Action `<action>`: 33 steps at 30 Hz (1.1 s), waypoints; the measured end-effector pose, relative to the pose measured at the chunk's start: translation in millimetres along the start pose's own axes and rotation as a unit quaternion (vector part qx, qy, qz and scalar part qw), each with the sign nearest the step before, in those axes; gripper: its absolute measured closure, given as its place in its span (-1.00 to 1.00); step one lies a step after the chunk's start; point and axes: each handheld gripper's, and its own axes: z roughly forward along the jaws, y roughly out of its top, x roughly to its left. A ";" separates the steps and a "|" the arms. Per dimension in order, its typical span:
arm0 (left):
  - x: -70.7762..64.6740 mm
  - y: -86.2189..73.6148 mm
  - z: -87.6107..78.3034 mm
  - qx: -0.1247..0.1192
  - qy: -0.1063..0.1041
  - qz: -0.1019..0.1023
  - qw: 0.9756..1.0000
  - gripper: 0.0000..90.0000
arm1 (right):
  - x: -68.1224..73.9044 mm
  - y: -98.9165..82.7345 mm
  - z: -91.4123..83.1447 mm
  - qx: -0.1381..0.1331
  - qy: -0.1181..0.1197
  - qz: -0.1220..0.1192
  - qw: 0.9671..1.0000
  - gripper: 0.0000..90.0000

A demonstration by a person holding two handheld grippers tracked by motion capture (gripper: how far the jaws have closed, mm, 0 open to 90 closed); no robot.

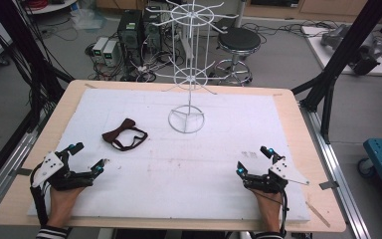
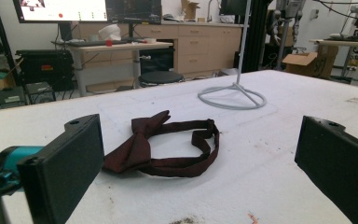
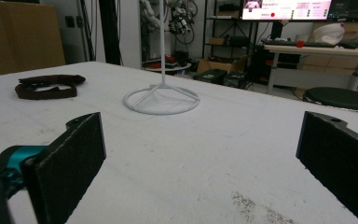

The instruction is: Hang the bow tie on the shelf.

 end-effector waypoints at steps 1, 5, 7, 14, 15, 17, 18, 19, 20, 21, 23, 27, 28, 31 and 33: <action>0.0 0.0 0.0 0.000 0.000 0.000 1.000 -0.96 | -0.1 0.0 0.1 0.000 0.001 -0.002 1.000 -0.99; 0.4 0.2 -0.1 0.001 -0.002 -0.002 1.000 -0.96 | 0.2 0.0 -0.1 0.001 0.001 0.000 1.000 -0.99; 0.5 0.1 -0.2 0.001 -0.002 -0.003 1.000 -0.96 | 0.2 0.0 0.2 -0.001 -0.001 -0.003 1.000 -0.99; 0.7 0.4 -0.2 0.000 -0.003 -0.003 1.000 -0.96 | 0.4 0.0 0.4 -0.001 -0.002 -0.004 1.000 -0.99; 1.3 0.5 -0.2 -0.001 -0.002 -0.007 1.000 -0.96 | 0.2 0.1 0.5 -0.002 -0.001 -0.006 1.000 -0.99; 2.9 0.7 -0.5 -0.002 0.000 -0.012 1.000 -0.96 | 0.4 0.0 0.3 -0.001 -0.002 -0.003 1.000 -0.99; 3.5 1.2 -0.7 0.000 0.002 -0.010 1.000 -0.96 | 0.2 0.1 0.2 -0.001 -0.002 -0.003 1.000 -0.99; 4.1 2.1 -0.5 0.004 0.002 -0.008 1.000 -0.96 | 0.3 0.0 0.3 -0.001 -0.002 -0.003 1.000 -0.99; 4.6 3.7 -0.2 0.009 0.000 -0.009 1.000 -0.96 | 0.4 0.1 0.3 -0.001 -0.002 -0.004 1.000 -0.99; 5.4 5.5 0.0 0.011 -0.002 -0.007 1.000 -0.96 | 0.1 0.1 0.6 -0.003 -0.001 -0.006 1.000 -0.99; 6.7 10.3 1.5 0.017 -0.006 -0.008 1.000 -0.96 | 0.3 0.0 0.3 -0.001 -0.002 -0.004 1.000 -0.99; 11.0 20.1 6.6 0.029 -0.008 -0.007 1.000 -0.96 | 0.3 0.1 0.2 -0.001 -0.002 -0.003 1.000 -0.99; 12.4 22.9 8.0 0.034 -0.008 -0.005 0.999 -0.96 | 0.4 0.0 0.2 -0.001 -0.003 -0.003 1.000 -0.99; 16.8 32.2 11.0 0.037 -0.011 -0.011 0.999 -0.96 | 0.5 0.0 0.0 0.000 -0.001 0.000 1.000 -0.99; 20.2 39.3 13.1 0.046 -0.010 -0.004 0.999 -0.96 | 0.5 0.0 0.0 0.000 0.000 0.000 1.000 -0.99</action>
